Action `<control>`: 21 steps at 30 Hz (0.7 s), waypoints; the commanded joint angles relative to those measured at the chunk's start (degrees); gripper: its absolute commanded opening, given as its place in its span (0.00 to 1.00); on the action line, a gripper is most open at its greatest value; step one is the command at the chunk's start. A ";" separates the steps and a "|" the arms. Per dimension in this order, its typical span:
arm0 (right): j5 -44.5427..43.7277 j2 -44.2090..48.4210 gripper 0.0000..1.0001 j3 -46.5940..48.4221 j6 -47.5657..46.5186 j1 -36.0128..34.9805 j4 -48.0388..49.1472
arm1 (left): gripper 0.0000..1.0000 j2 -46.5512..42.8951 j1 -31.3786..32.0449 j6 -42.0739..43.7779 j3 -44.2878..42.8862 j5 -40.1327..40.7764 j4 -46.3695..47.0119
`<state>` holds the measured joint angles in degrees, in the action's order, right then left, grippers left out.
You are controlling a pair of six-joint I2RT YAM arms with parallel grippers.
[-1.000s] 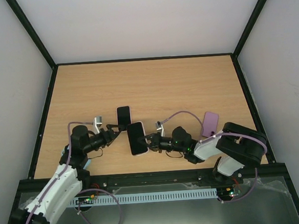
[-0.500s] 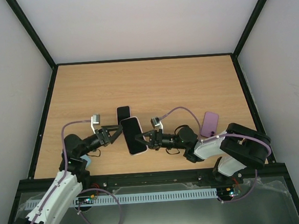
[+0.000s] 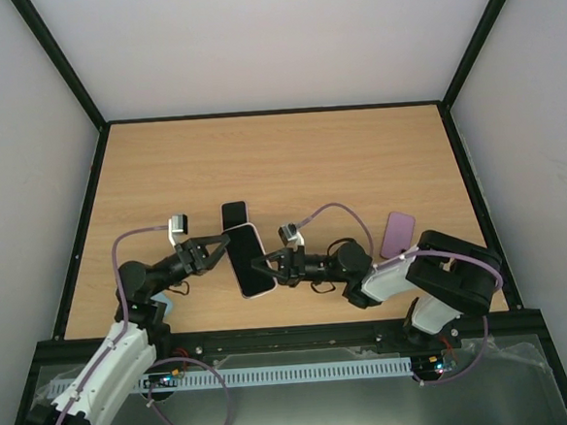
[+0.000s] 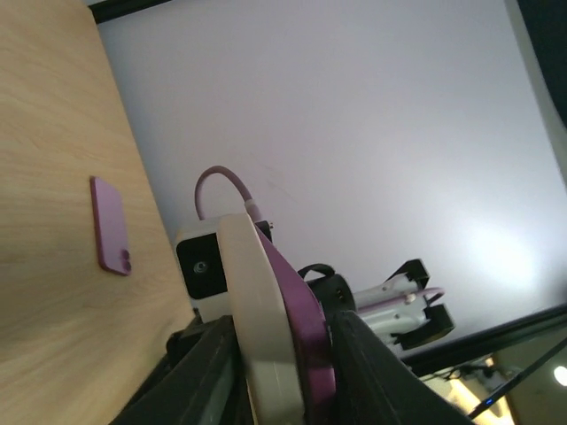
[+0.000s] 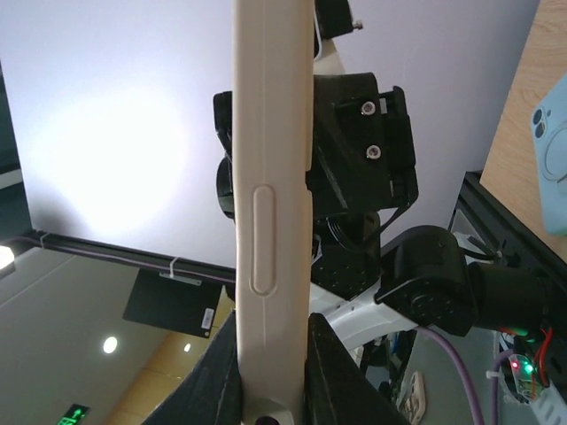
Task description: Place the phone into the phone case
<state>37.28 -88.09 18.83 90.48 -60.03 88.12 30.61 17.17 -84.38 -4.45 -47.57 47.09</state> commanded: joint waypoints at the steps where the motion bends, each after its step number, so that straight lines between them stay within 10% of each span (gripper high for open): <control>1: 0.95 -1.43 0.13 2.28 1.63 -0.70 11.41 | 0.24 0.76 -0.02 -1.67 0.59 -0.37 5.25; 6: 0.04 -2.29 0.20 1.34 1.43 -0.71 11.66 | 0.03 -0.02 0.00 3.53 -0.70 0.53 -5.78; 13: -1.00 -2.96 0.21 0.55 1.34 -0.71 11.70 | 0.02 -2.73 -0.09 9.78 -4.29 2.15 -19.69; 21: -1.46 -4.59 0.16 -0.04 4.65 -0.75 18.05 | 0.42 -4.95 -0.08 8.72 -4.87 1.15 -18.23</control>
<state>35.97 -91.83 18.92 92.68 -60.20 89.62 27.14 17.17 -75.59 -8.67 -45.98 27.51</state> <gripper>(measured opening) 0.163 0.393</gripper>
